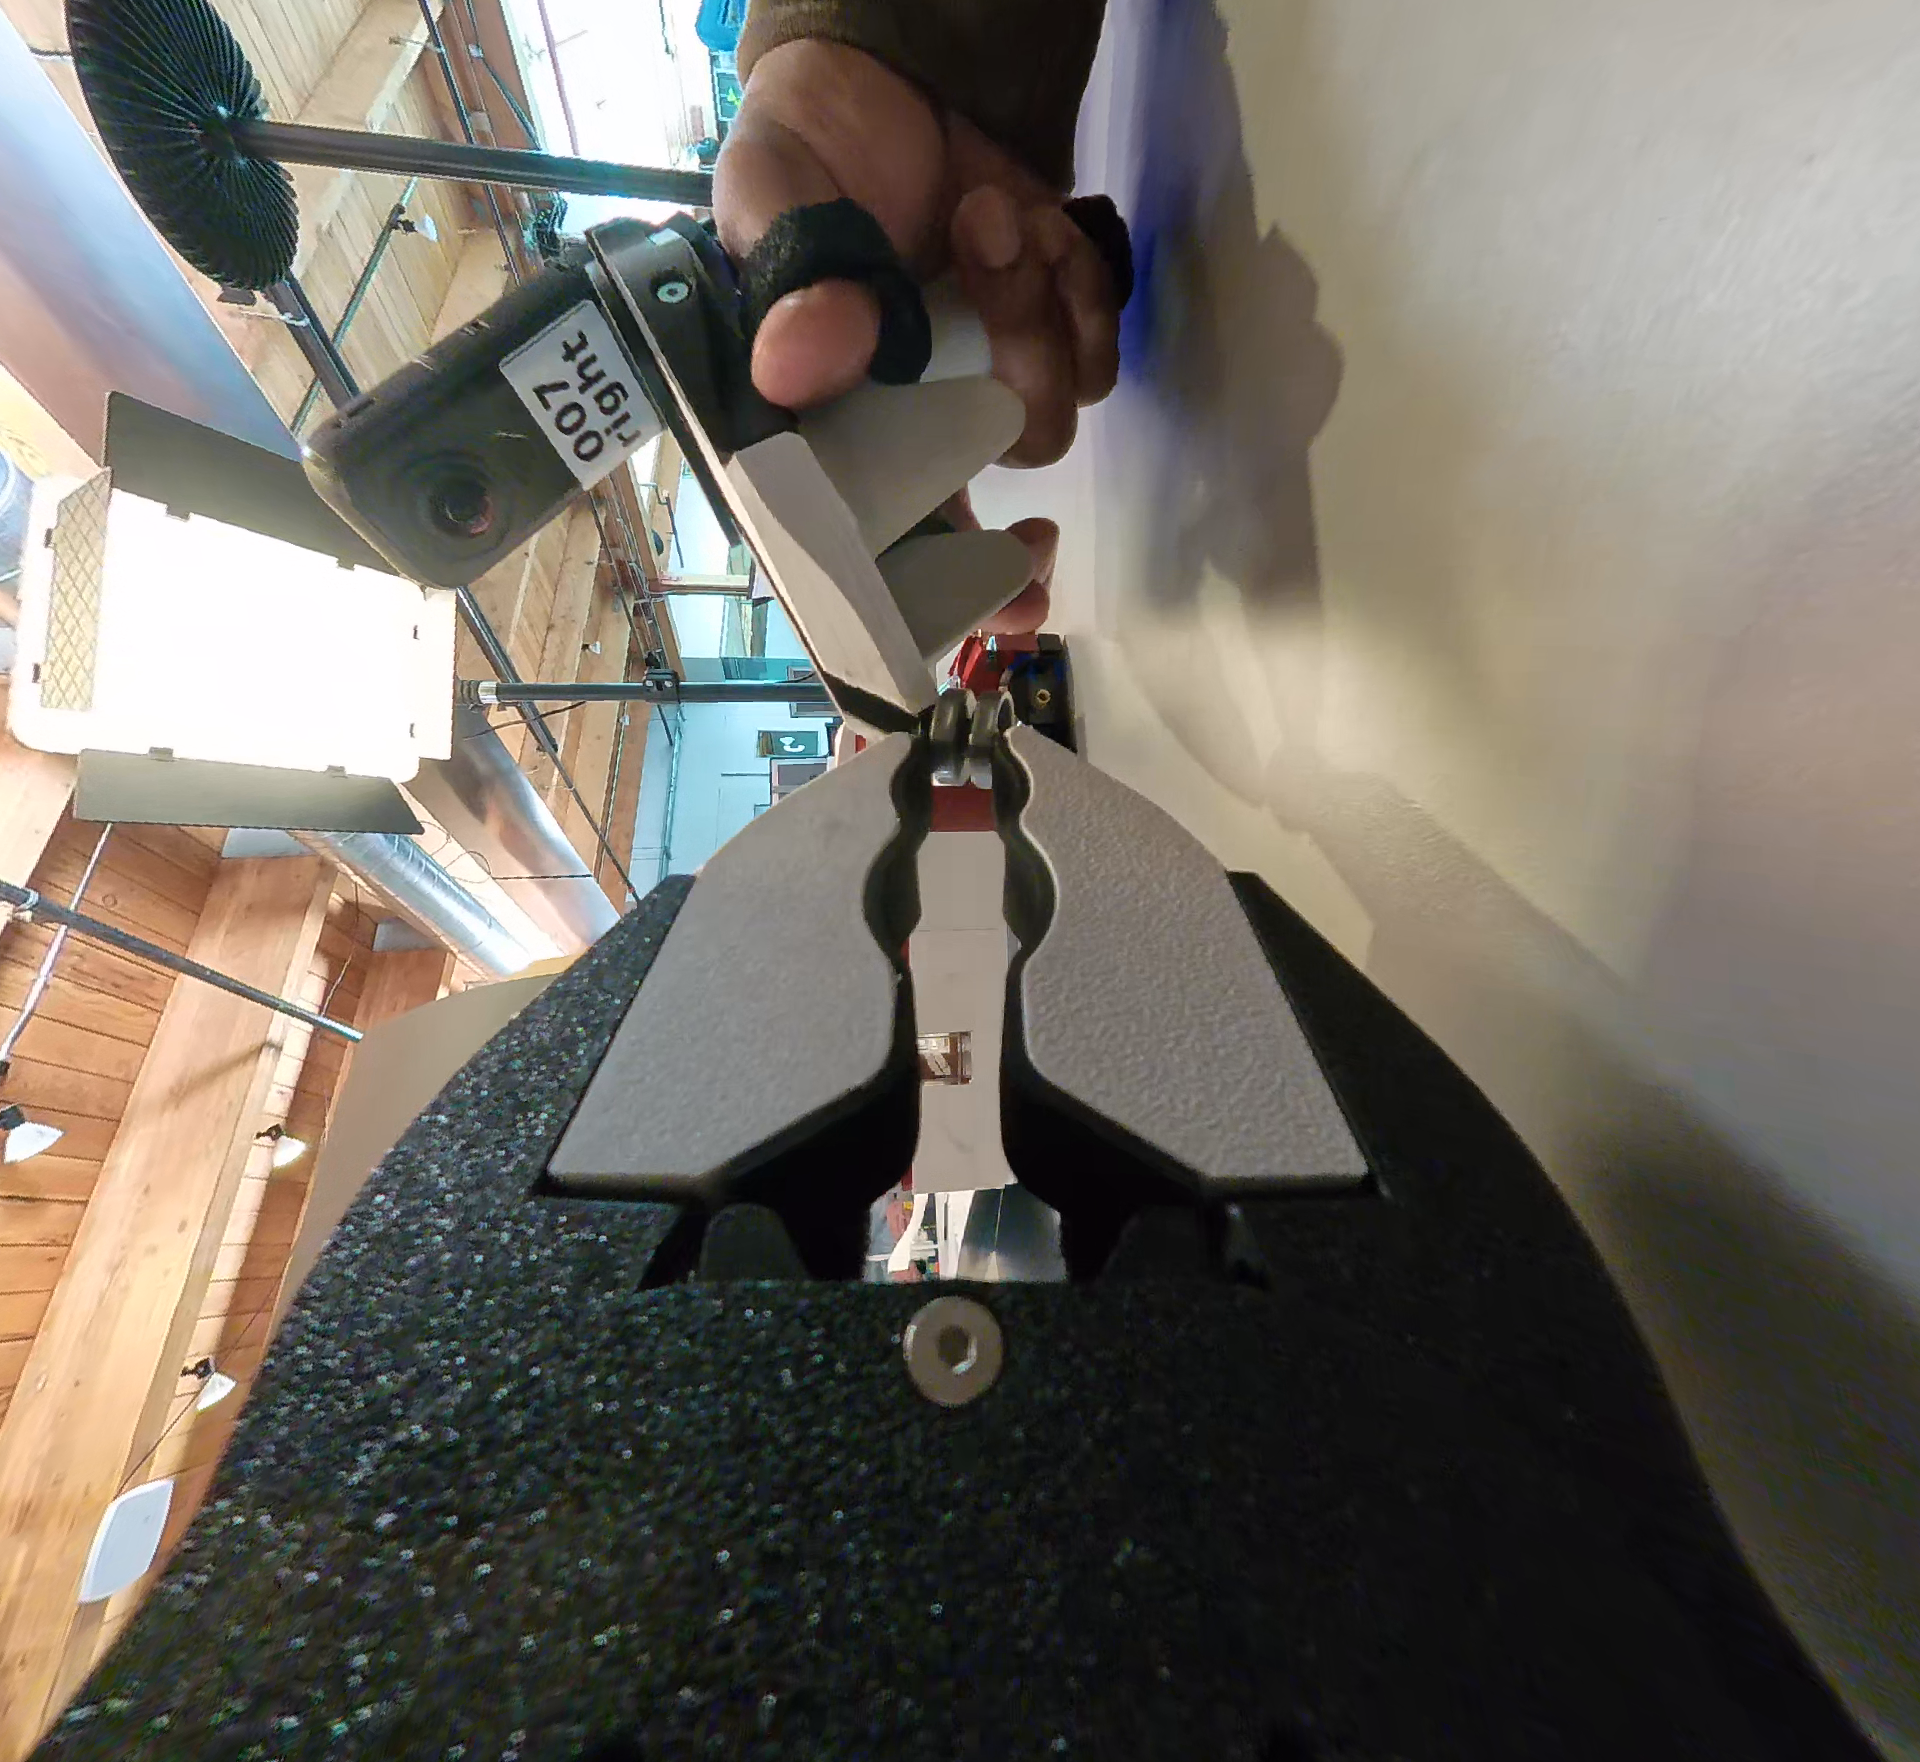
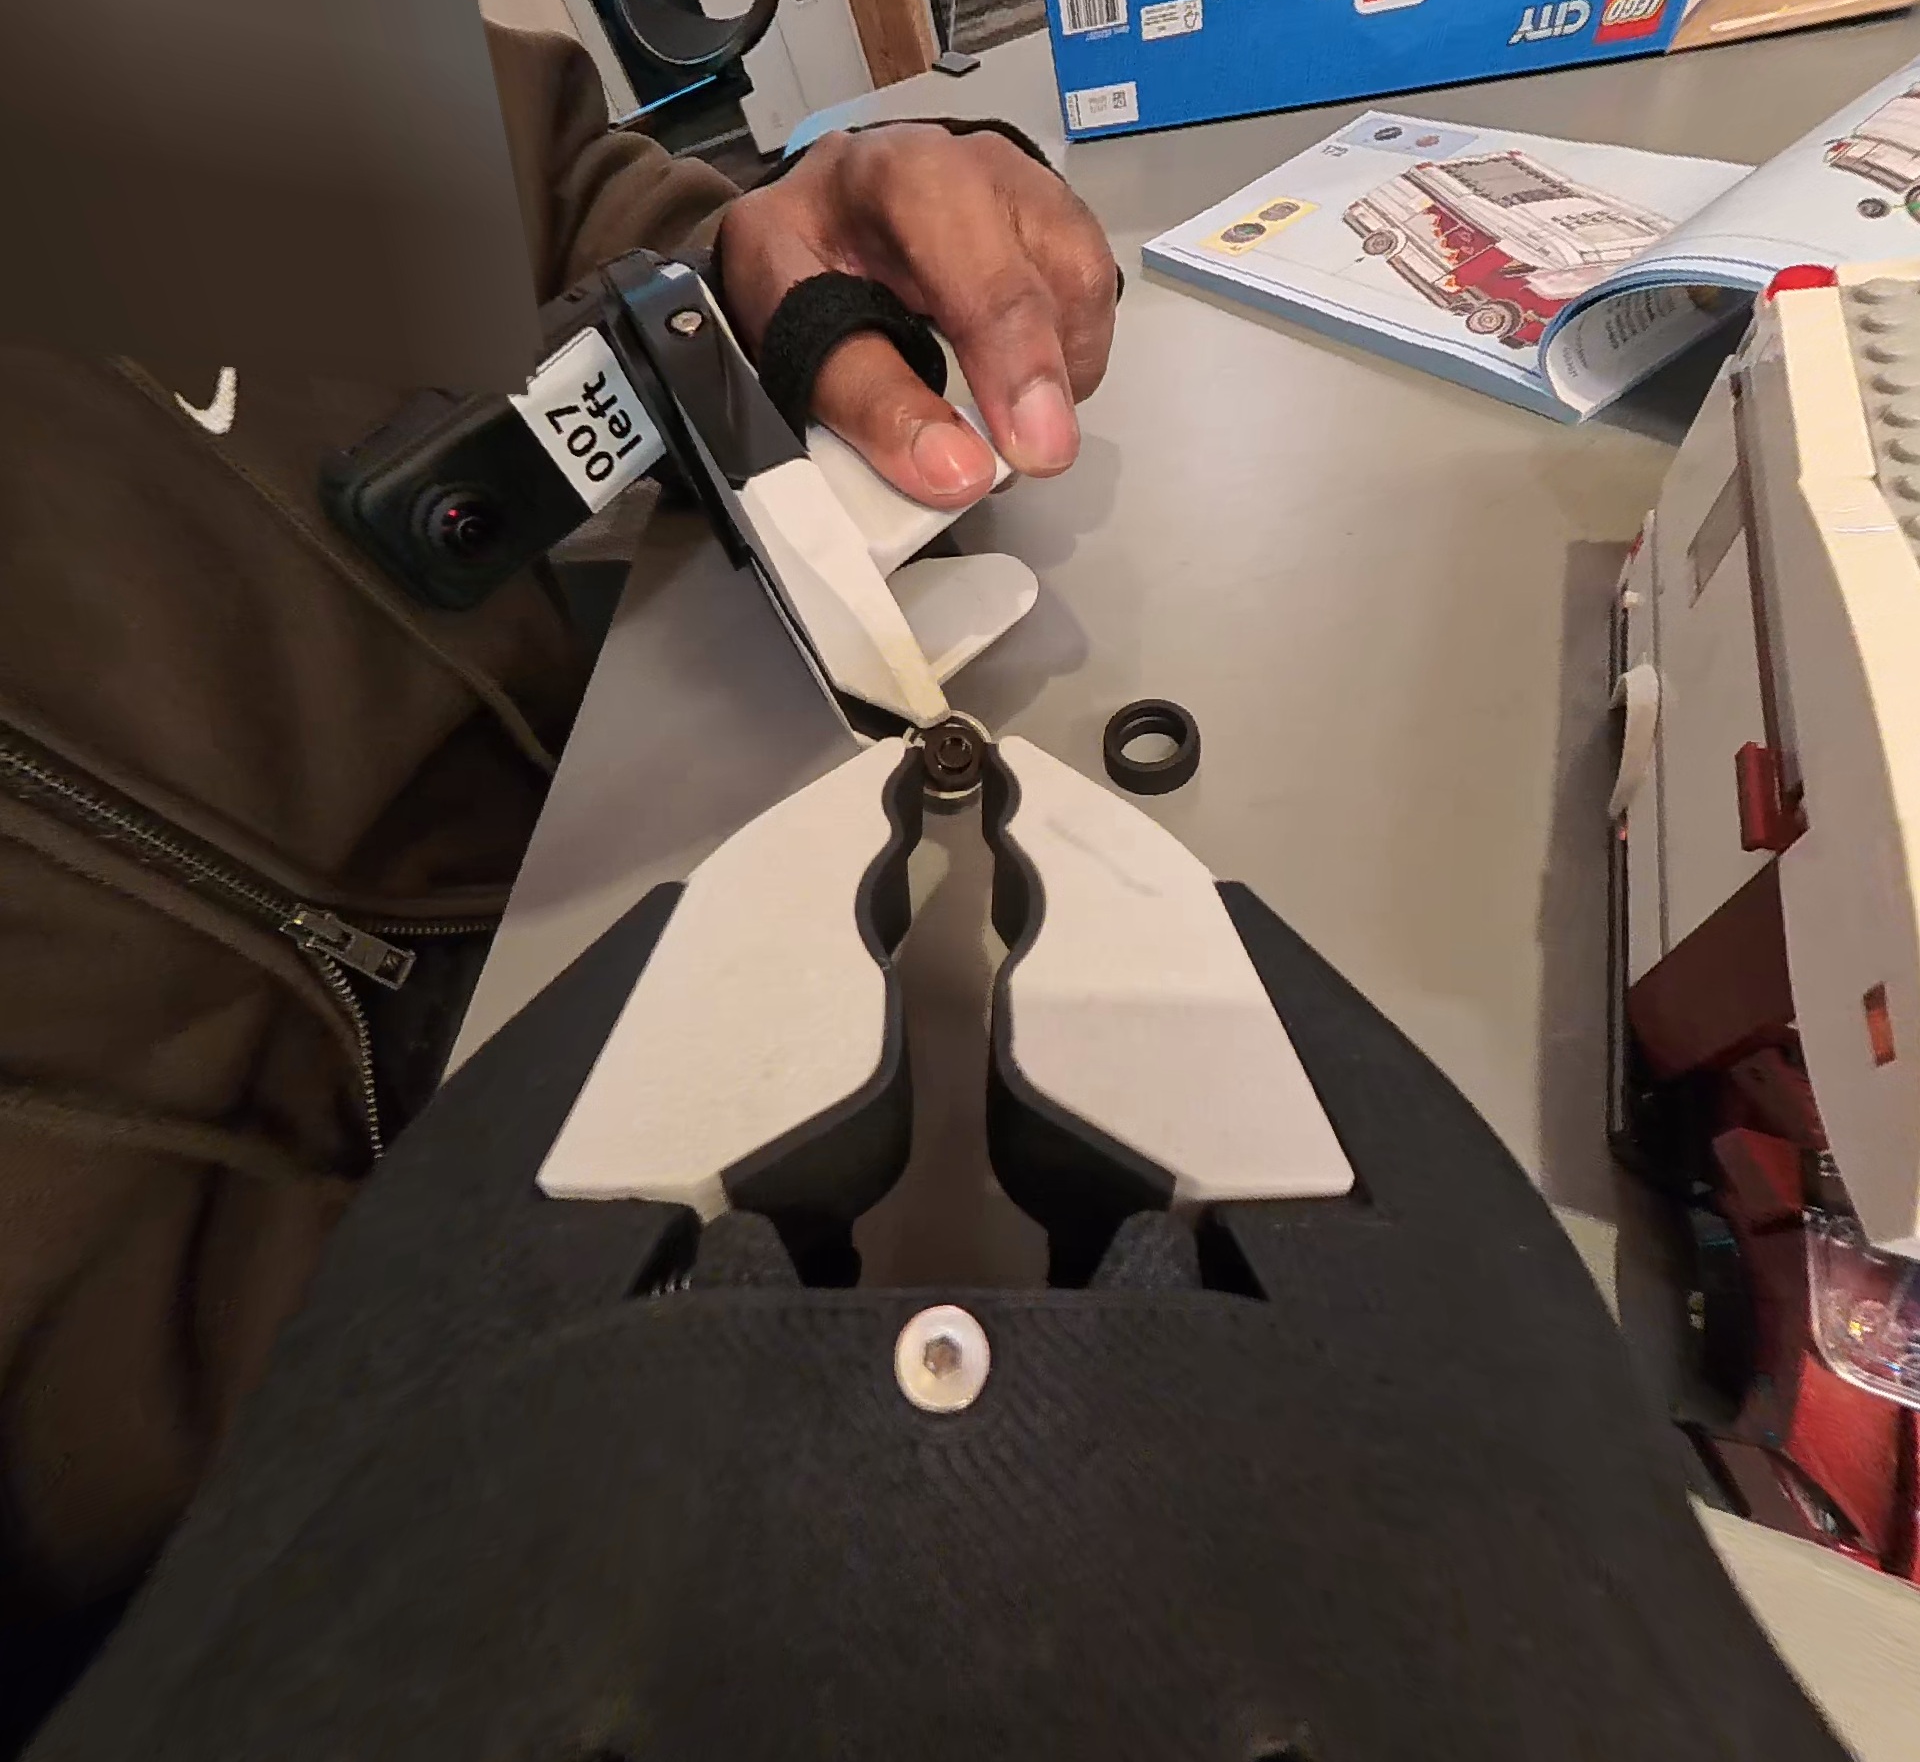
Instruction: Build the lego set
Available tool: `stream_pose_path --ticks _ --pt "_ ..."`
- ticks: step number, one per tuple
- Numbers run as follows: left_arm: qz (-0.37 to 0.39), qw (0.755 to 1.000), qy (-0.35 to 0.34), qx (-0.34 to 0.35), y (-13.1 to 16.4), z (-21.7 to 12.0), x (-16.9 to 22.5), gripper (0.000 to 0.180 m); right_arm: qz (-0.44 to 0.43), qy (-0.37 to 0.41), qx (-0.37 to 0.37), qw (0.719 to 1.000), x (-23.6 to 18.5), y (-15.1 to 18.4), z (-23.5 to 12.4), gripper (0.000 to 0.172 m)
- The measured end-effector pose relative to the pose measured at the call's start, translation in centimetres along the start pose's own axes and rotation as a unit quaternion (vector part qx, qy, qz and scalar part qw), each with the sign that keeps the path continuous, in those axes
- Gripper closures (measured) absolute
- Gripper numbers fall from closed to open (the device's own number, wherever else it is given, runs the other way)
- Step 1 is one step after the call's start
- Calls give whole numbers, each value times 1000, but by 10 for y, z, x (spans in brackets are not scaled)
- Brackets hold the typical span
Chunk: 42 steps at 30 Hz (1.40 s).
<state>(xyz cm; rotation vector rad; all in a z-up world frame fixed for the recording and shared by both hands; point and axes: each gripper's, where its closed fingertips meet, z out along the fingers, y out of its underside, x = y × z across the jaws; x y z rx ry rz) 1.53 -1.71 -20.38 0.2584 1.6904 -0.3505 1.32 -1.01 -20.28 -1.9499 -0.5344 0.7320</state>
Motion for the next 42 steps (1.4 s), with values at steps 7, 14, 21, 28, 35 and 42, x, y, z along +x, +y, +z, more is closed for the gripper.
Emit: stream_pose_path --ticks 7,14,21,28,35,42 --pt "0 1000 0 2 -1 0 0 170 10 -10 4 1000 -1 0 0 162" --pt "1 1000 -2 1 -1 0 -1 170 13 -13 2 1000 -2 0 1 161" --pt "-2 1000 -7 0 0 0 -3 170 1 -3 5 1000 -1 -2 -1 160" --pt "-6 1000 -8 0 0 -1 -3 170 -14 2 8 1000 -2 -4 0 159" --pt "-10 1000 -10 -1 2 -1 -4 170 -36 14 13 999 -3 -6 1 156" --pt "-27 999 -20 -5 7 -3 -9 170 -161 84 50 982 -6 -21 -7 147"
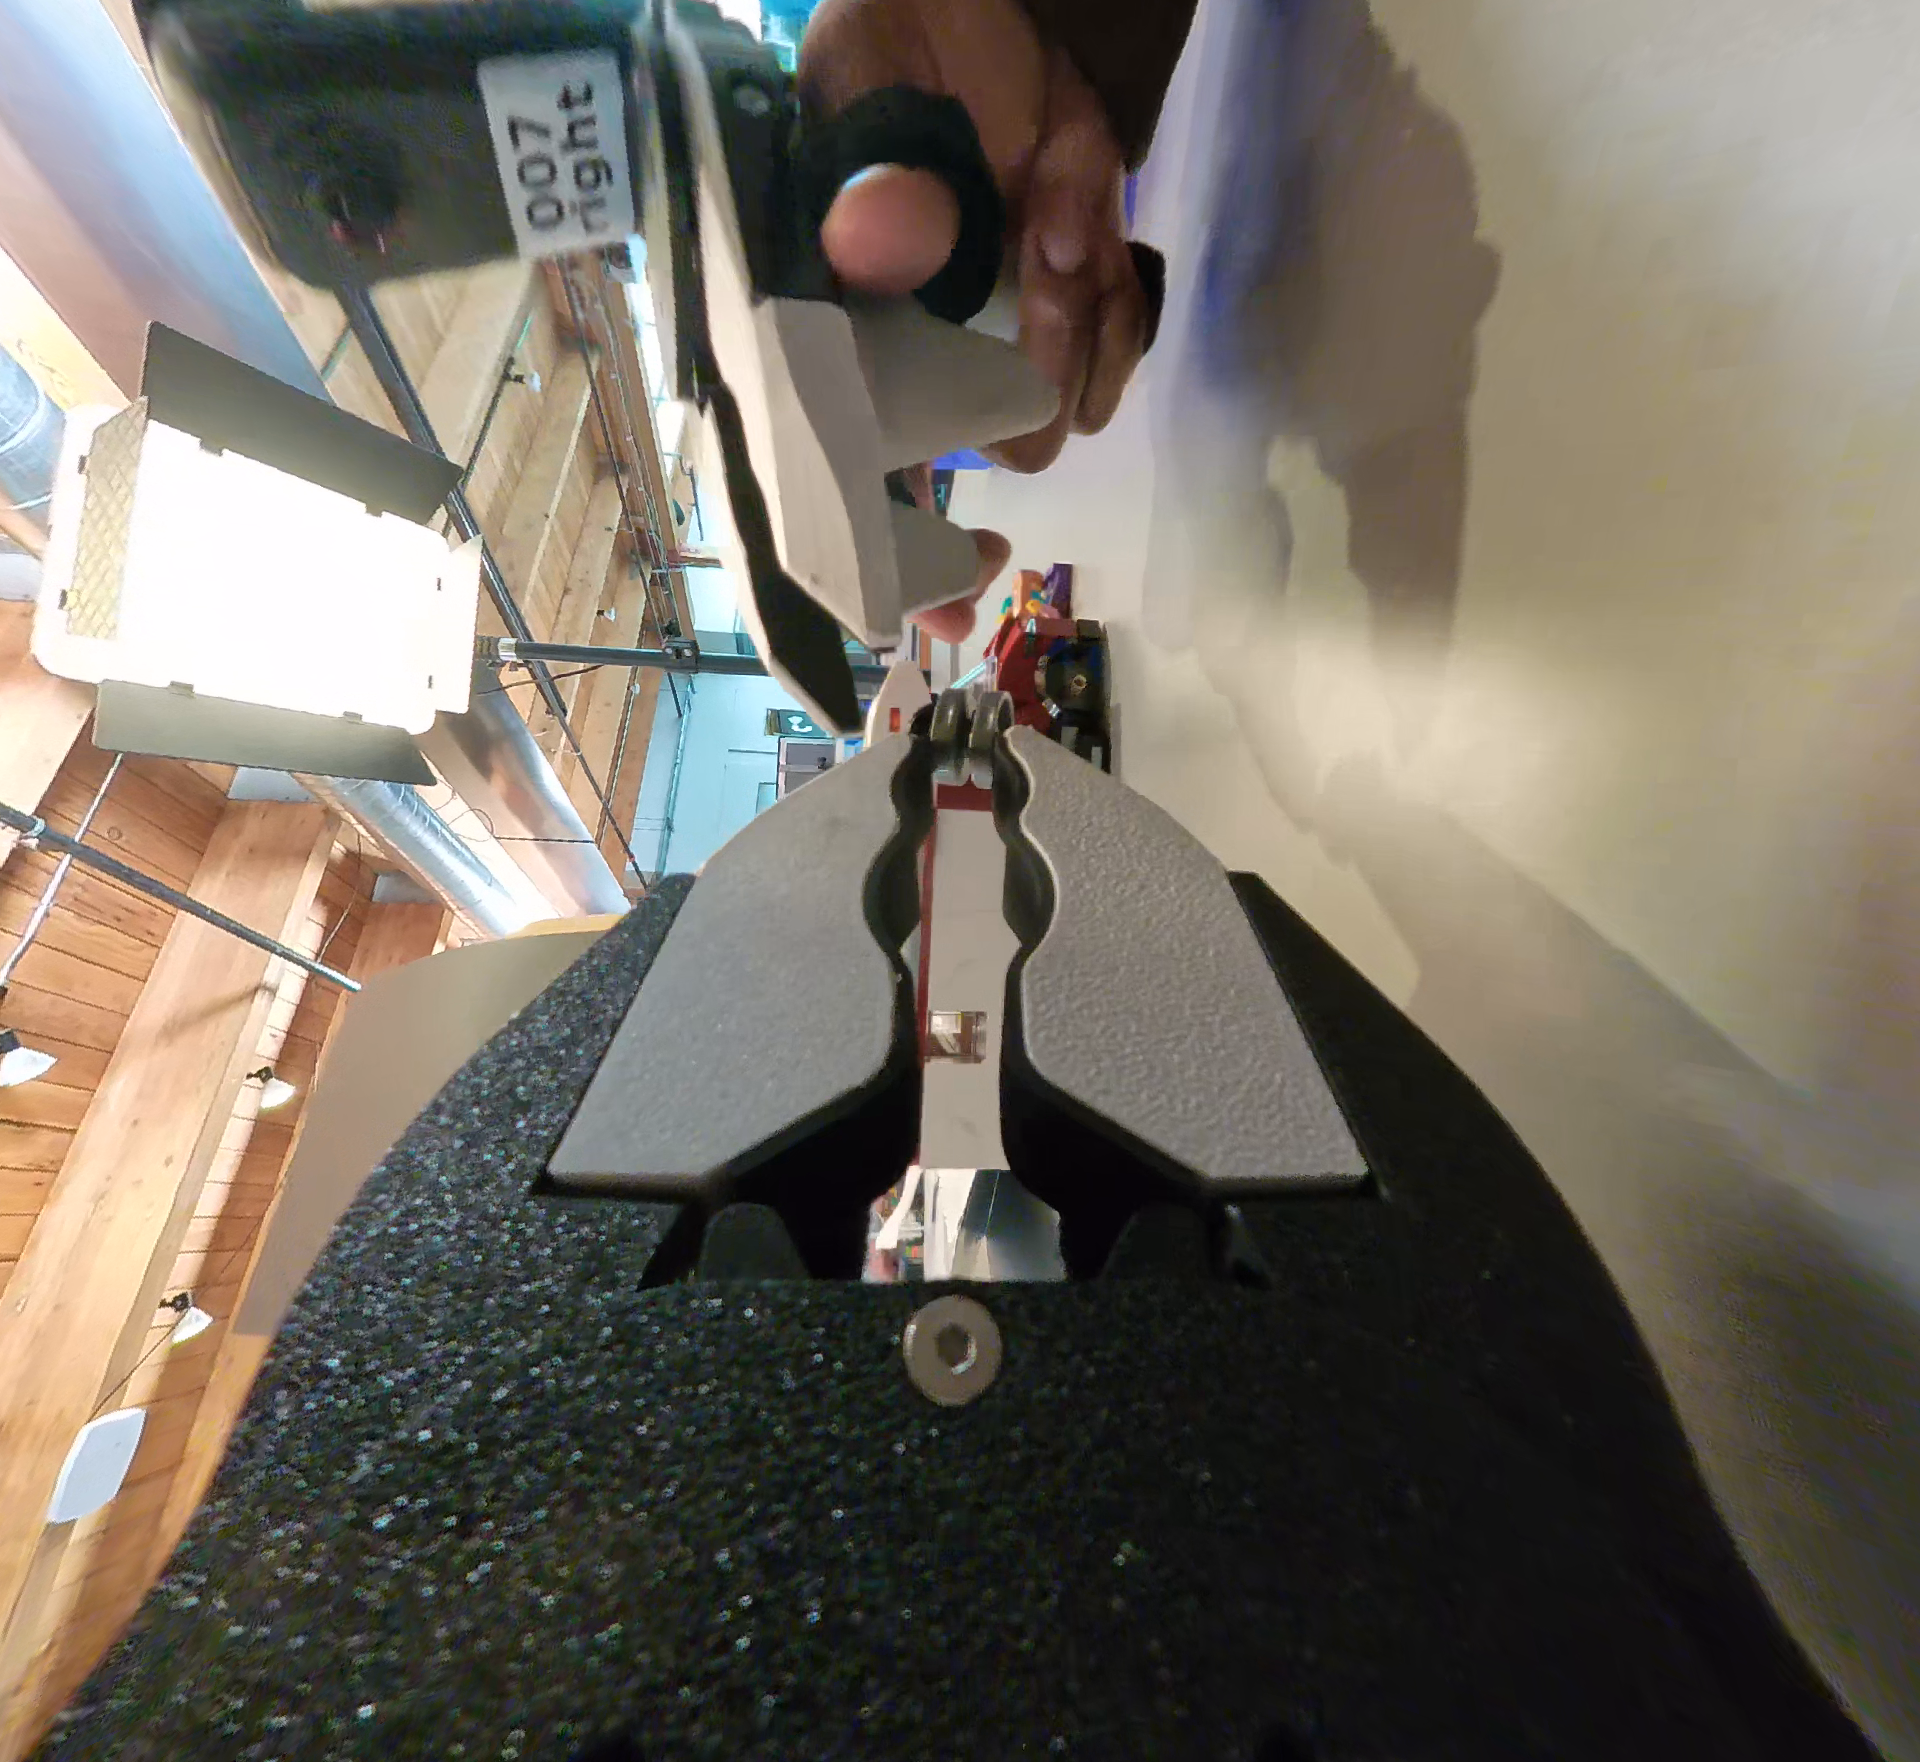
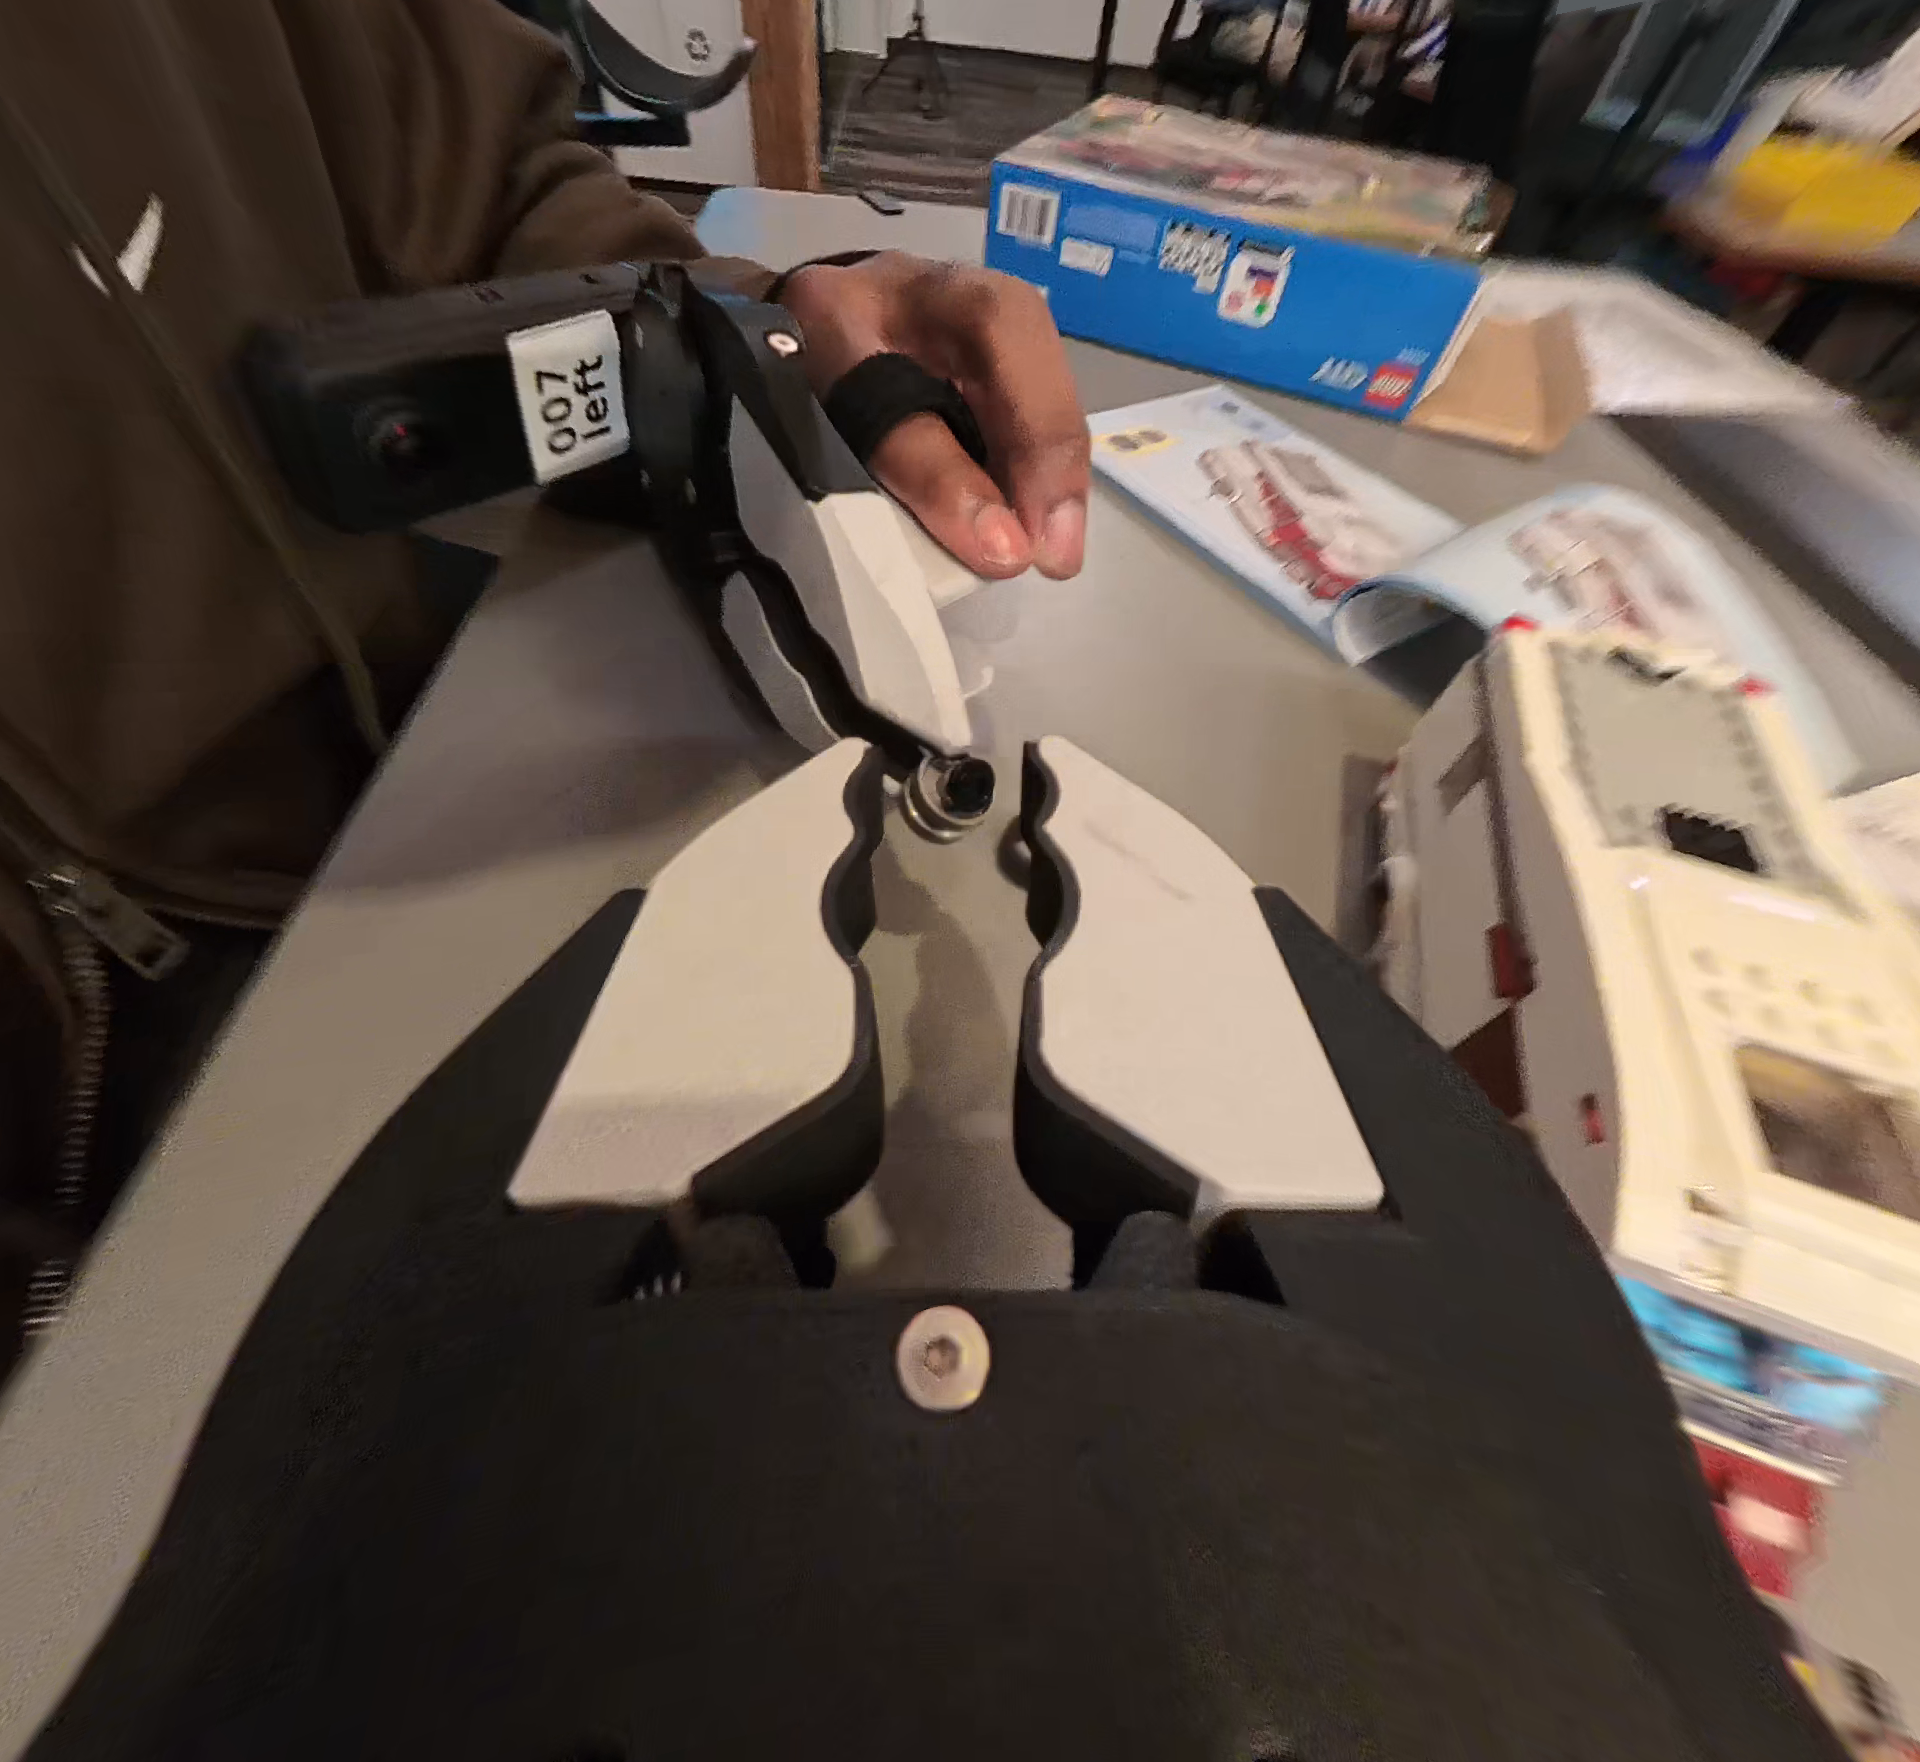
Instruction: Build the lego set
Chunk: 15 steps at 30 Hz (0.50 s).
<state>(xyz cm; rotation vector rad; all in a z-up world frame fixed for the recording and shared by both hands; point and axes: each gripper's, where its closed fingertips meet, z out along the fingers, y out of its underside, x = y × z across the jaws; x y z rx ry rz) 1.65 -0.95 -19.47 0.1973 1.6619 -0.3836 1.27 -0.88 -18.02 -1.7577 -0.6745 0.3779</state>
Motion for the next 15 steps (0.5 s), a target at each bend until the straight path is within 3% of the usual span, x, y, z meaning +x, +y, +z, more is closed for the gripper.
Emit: stream_pose_path --ticks 6,15 --pt "-11 1000 -8 1 1 -2 -5 170 -221 97 -43 970 1 8 2 145" --pt "-17 1000 -4 3 1 -2 -4 170 -291 129 -70 945 3 14 10 136"
